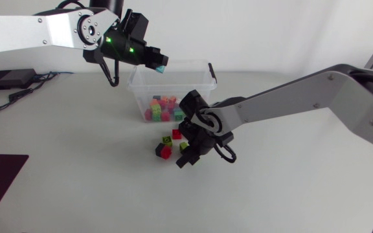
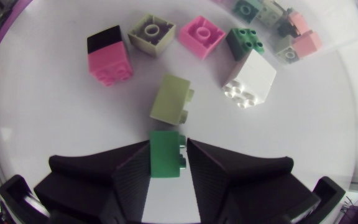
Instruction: Place the duplo bricks in the container
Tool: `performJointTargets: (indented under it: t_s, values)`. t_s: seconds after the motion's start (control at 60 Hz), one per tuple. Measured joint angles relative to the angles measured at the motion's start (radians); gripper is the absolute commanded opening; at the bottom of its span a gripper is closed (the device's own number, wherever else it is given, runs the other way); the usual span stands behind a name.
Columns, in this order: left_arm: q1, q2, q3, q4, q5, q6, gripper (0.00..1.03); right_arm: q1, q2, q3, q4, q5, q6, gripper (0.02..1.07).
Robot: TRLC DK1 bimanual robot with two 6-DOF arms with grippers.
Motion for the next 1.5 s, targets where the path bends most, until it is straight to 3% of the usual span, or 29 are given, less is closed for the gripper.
performJointTargets:
  t_s: [0.25, 0.433, 0.6, 0.833, 1.033, 1.233, 1.5]
  values:
    - [0.038, 0.080, 0.063, 0.068, -0.021, -0.047, 0.26, 0.001, -0.035, -0.042, 0.001, 0.003, -0.003, 0.32]
    - [0.045, 0.109, 0.064, 0.111, -0.031, -0.071, 0.67, 0.000, -0.107, -0.093, 0.000, -0.001, -0.007, 0.32]
    - [0.044, 0.100, 0.054, 0.132, -0.031, -0.071, 0.82, -0.024, -0.190, -0.107, -0.013, -0.020, -0.016, 0.32]
    - [0.043, -0.044, -0.084, 0.107, -0.038, -0.038, 0.82, -0.068, -0.305, -0.107, -0.037, -0.044, -0.033, 0.32]
    - [0.007, -0.205, -0.203, -0.072, -0.031, 0.114, 0.82, -0.120, -0.365, -0.073, -0.049, -0.073, -0.033, 0.32]
    - [-0.014, -0.217, -0.306, -0.225, -0.026, 0.200, 0.82, -0.153, -0.395, -0.005, -0.051, -0.085, -0.016, 0.32]
    - [-0.113, -0.201, -0.384, -0.300, -0.031, 0.207, 0.82, -0.157, -0.416, 0.043, -0.051, -0.096, 0.011, 0.32]
